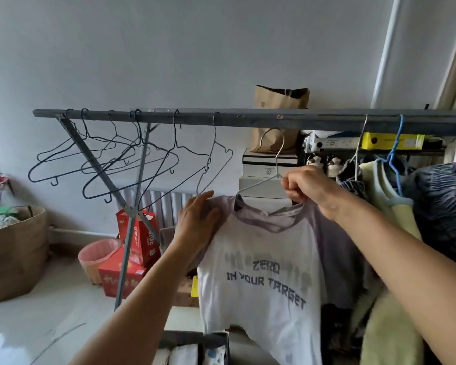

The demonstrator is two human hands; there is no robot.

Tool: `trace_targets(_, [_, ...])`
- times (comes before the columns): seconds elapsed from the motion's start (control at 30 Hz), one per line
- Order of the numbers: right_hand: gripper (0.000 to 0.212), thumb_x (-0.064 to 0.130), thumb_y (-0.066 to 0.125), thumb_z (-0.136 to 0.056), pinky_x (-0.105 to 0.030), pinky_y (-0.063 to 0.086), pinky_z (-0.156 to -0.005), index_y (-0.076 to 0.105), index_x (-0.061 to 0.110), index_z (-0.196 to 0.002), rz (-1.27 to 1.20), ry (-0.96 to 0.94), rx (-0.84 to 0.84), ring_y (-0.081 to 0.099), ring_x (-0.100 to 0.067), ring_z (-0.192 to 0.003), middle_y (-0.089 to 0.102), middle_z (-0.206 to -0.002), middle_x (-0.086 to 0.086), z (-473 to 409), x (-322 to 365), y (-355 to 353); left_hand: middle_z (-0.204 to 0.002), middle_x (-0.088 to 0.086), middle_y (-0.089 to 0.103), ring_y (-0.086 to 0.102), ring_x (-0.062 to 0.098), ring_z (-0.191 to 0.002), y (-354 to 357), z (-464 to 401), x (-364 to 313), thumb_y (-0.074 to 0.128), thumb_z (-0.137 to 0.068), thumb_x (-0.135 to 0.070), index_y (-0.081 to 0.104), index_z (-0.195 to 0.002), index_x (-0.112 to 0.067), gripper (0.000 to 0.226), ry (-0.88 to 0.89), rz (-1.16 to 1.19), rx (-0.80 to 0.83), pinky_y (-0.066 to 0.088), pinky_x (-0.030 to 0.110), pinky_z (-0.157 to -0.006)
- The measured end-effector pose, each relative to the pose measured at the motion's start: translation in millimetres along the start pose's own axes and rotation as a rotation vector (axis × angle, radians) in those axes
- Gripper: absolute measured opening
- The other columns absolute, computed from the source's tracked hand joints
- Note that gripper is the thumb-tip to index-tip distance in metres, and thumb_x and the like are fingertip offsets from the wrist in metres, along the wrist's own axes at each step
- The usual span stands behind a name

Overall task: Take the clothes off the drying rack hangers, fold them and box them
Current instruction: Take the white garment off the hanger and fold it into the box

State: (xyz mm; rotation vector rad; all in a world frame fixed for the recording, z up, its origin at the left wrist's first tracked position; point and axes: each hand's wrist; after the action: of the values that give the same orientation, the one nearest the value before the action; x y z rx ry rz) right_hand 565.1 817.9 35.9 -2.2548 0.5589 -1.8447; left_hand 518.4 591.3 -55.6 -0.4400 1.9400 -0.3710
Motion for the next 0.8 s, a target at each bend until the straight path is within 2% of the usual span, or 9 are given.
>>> trace_targets(0.1, [0.024,0.005,0.048,-0.086,-0.023,0.026,-0.048,0.046,0.014,-0.064,0.009,-0.017,0.032,0.032,-0.012,-0.048,0.037,-0.048,0.004,1,-3,-6,-0.087,-0.007,0.069,0.063,0.013,-0.082,-5,3,13,0.054,-0.098,-0.030,0.066,-0.095,-0.030,0.013,0.080,-0.004,-0.058,0.052,0.031,-0.073])
trace_targets(0.17, [0.017,0.022,0.059,-0.094,-0.017,0.032,-0.049,0.057,0.015,-0.078,0.097,-0.070,0.036,0.041,-0.002,-0.043,0.044,-0.044,0.013,2,-5,-6,-0.071,-0.012,0.062,0.056,0.003,-0.065,-5,9,14,0.051,-0.100,-0.026,0.062,-0.081,-0.030,0.022,0.148,0.008,-0.085,0.041,0.017,-0.058])
trace_targets(0.2, [0.015,0.025,0.059,-0.095,-0.015,0.032,-0.049,0.061,0.014,-0.085,0.120,-0.116,0.025,0.042,0.001,-0.041,0.046,-0.042,0.017,2,-6,-5,-0.067,-0.013,0.059,0.052,0.000,-0.060,-5,12,12,0.050,-0.100,-0.026,0.060,-0.078,-0.030,0.025,0.177,-0.007,-0.094,0.037,0.016,-0.055])
trace_targets(0.3, [0.015,0.017,0.056,-0.097,-0.012,0.034,-0.046,0.064,0.015,-0.085,0.156,-0.231,-0.032,0.038,-0.002,-0.046,0.044,-0.042,0.017,2,-9,-2,-0.069,-0.015,0.062,0.056,0.000,-0.062,-10,14,12,0.049,-0.099,-0.038,0.065,-0.084,-0.030,0.023,0.214,-0.136,-0.122,0.038,0.020,-0.054])
trace_targets(0.37, [0.019,0.015,0.054,-0.098,-0.013,0.037,-0.051,0.063,0.018,-0.081,0.236,-0.252,-0.056,0.041,-0.004,-0.053,0.050,-0.054,0.015,3,-10,-3,-0.074,-0.017,0.068,0.062,0.001,-0.068,-18,14,15,0.056,-0.093,-0.047,0.071,-0.090,-0.034,0.020,0.206,-0.190,-0.129,0.042,0.020,-0.056])
trace_targets(0.47, [0.020,0.015,0.052,-0.099,-0.019,0.038,-0.058,0.062,0.017,-0.081,0.302,-0.214,-0.057,0.047,-0.009,-0.063,0.054,-0.069,0.004,6,-12,-6,-0.070,-0.019,0.070,0.064,0.000,-0.067,-27,15,19,0.066,-0.086,-0.047,0.075,-0.079,-0.036,0.016,0.153,-0.104,-0.122,0.048,0.021,-0.058])
trace_targets(0.57, [0.021,0.014,0.052,-0.098,-0.020,0.039,-0.063,0.061,0.016,-0.080,0.326,-0.160,-0.078,0.051,-0.009,-0.071,0.059,-0.078,0.000,6,-14,-12,-0.064,-0.013,0.067,0.058,0.000,-0.060,-33,13,24,0.067,-0.089,-0.037,0.070,-0.069,-0.035,0.020,0.051,0.031,-0.256,0.044,0.019,-0.055])
trace_targets(0.7, [0.022,0.010,0.052,-0.098,-0.020,0.038,-0.067,0.058,0.016,-0.077,0.257,-0.124,-0.134,0.049,-0.001,-0.072,0.056,-0.075,0.006,3,-13,-13,-0.066,-0.008,0.063,0.052,0.004,-0.060,-33,13,30,0.060,-0.093,-0.040,0.070,-0.076,-0.026,0.025,-0.083,0.059,-0.353,0.034,0.024,-0.053])
trace_targets(0.8, [0.023,0.011,0.051,-0.098,-0.021,0.033,-0.054,0.057,0.017,-0.077,0.109,-0.067,-0.162,0.040,-0.008,-0.059,0.047,-0.066,0.003,-2,-9,-15,-0.067,0.000,0.059,0.047,0.012,-0.061,-29,12,33,0.056,-0.095,-0.040,0.066,-0.075,-0.019,0.031,-0.166,0.107,-0.381,0.031,0.027,-0.051])
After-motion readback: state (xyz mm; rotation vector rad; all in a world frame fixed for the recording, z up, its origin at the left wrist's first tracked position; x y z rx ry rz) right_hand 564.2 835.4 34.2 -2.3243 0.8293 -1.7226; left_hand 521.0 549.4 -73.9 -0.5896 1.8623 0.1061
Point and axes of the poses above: each hand's wrist, its own z-axis away from the middle knuckle, its own y-axis out of the palm, x = y × z
